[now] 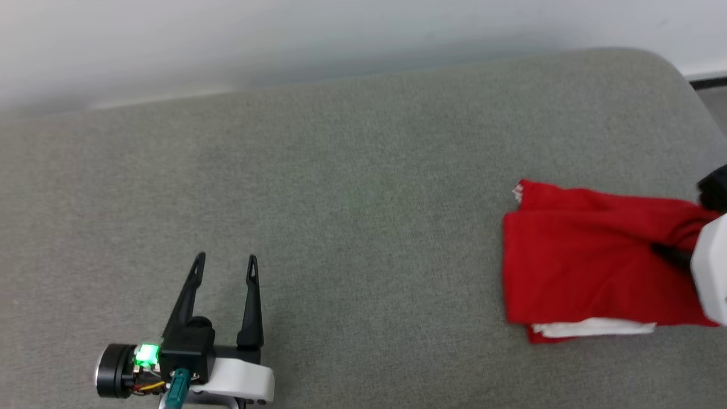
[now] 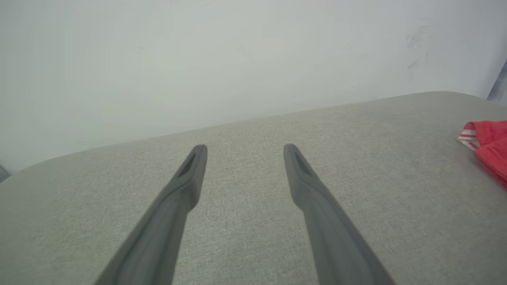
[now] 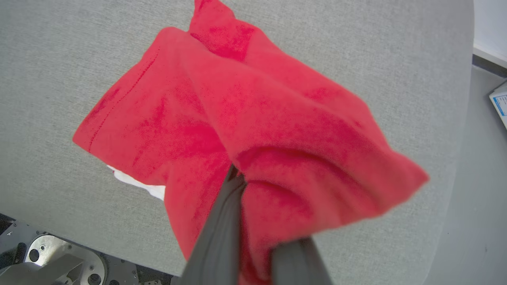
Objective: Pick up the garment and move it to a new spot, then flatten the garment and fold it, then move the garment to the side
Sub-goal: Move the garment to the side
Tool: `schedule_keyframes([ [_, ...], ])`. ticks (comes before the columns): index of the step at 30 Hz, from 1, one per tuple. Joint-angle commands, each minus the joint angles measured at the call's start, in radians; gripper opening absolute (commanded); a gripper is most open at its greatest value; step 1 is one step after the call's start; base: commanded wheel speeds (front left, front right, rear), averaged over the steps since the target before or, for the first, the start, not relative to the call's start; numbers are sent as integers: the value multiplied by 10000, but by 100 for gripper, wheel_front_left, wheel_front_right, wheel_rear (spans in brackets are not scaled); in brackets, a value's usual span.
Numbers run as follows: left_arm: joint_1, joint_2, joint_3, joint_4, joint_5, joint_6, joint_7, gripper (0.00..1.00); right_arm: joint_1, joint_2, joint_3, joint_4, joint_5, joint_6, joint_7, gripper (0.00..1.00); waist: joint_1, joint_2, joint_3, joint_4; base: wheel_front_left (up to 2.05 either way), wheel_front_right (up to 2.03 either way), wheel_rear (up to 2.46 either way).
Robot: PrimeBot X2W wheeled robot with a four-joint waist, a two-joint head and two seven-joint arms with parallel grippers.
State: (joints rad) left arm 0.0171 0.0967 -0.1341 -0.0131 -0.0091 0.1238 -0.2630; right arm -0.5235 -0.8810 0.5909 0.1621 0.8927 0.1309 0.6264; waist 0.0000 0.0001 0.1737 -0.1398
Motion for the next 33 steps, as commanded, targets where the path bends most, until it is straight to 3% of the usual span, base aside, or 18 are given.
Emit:
schedule_keyframes([
  [1, -230, 87, 15, -73, 79, -39, -23, 100, -254, -123, -165, 276, -163, -5, -167, 0, 0, -1, 574, -193, 0, 0, 0],
  [13, -1348, 522, -96, -482, 262, -140, -23, 100, -1991, -355, -1388, 3565, -1652, -5, -1174, 0, 0, -1, 2646, 95, 0, 0, 0],
  [25, -1703, 701, -246, -686, 238, 73, -23, 100, -3442, 486, -2563, 6264, -2937, -7, -1722, 0, 0, -1, 3335, 346, 0, 0, 0],
  [27, -1645, 658, -283, -640, 207, 145, -23, 100, -3427, 674, -2655, 6506, -3092, -5, -1899, 100, 0, -1, 3163, 366, 0, 0, 0],
  [33, -1309, 506, -379, -460, 42, 248, -22, 100, -3105, 546, -2846, 6507, -3633, -5, -2937, 100, 0, -1, 2140, 505, 0, 0, 0],
])
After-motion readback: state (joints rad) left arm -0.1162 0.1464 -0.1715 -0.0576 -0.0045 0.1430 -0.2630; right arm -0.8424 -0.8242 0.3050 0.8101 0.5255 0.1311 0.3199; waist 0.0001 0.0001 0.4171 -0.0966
